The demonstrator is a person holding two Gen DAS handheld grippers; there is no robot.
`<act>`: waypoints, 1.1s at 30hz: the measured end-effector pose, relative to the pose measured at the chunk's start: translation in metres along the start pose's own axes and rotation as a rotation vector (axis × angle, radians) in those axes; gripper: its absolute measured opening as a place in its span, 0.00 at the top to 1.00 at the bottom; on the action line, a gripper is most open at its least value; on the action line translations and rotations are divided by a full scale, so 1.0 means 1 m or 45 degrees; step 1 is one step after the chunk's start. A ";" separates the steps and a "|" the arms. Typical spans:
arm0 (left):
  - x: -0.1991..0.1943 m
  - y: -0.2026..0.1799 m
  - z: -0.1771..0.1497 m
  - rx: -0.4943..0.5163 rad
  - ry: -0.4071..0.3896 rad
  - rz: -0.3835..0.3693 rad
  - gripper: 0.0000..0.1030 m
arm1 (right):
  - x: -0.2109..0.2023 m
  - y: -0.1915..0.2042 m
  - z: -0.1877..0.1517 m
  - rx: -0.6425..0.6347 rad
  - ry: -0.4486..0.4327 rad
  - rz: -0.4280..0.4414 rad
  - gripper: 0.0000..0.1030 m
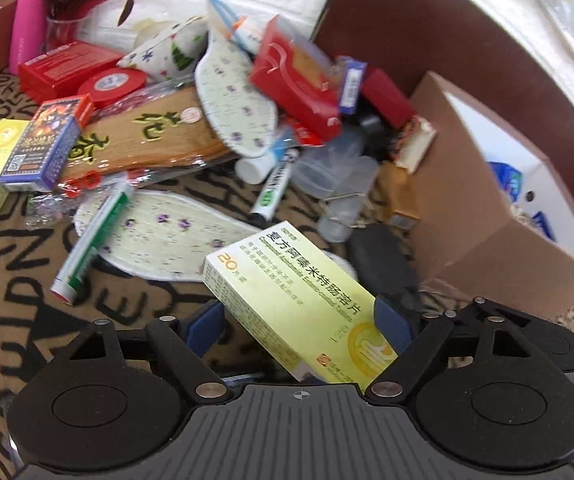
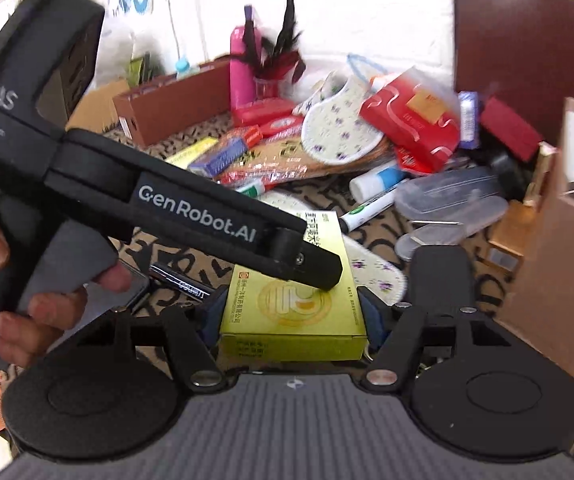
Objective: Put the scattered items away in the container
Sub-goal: 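Close the right gripper on the yellow medicine box and lift it, then carry the yellow box over the cardboard box and release it inside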
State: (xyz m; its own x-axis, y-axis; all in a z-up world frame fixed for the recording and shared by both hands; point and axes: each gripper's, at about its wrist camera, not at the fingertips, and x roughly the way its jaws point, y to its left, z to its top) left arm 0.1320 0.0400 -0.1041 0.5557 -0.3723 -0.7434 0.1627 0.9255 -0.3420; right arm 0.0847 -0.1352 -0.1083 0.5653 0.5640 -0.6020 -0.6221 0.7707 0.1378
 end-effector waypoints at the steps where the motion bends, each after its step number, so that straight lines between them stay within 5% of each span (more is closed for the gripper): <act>1: -0.002 -0.004 -0.001 -0.005 -0.004 -0.002 0.15 | -0.006 0.000 -0.001 -0.006 -0.006 -0.002 0.31; 9: -0.030 -0.069 0.001 0.080 -0.087 -0.025 0.22 | -0.069 -0.012 -0.006 -0.005 -0.141 -0.080 0.31; 18: -0.042 -0.186 0.041 0.293 -0.218 -0.122 0.22 | -0.155 -0.062 0.009 0.007 -0.343 -0.270 0.31; 24: -0.006 -0.254 0.069 0.384 -0.202 -0.228 0.21 | -0.190 -0.115 0.015 0.033 -0.372 -0.431 0.31; 33: 0.093 -0.298 0.084 0.409 -0.046 -0.343 0.20 | -0.174 -0.201 0.002 0.158 -0.248 -0.552 0.31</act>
State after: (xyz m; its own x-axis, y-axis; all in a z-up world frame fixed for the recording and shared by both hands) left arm 0.2035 -0.2644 -0.0232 0.4855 -0.6068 -0.6294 0.5489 0.7719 -0.3207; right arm 0.1123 -0.3873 -0.0300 0.8561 0.2189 -0.4682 -0.2443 0.9697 0.0065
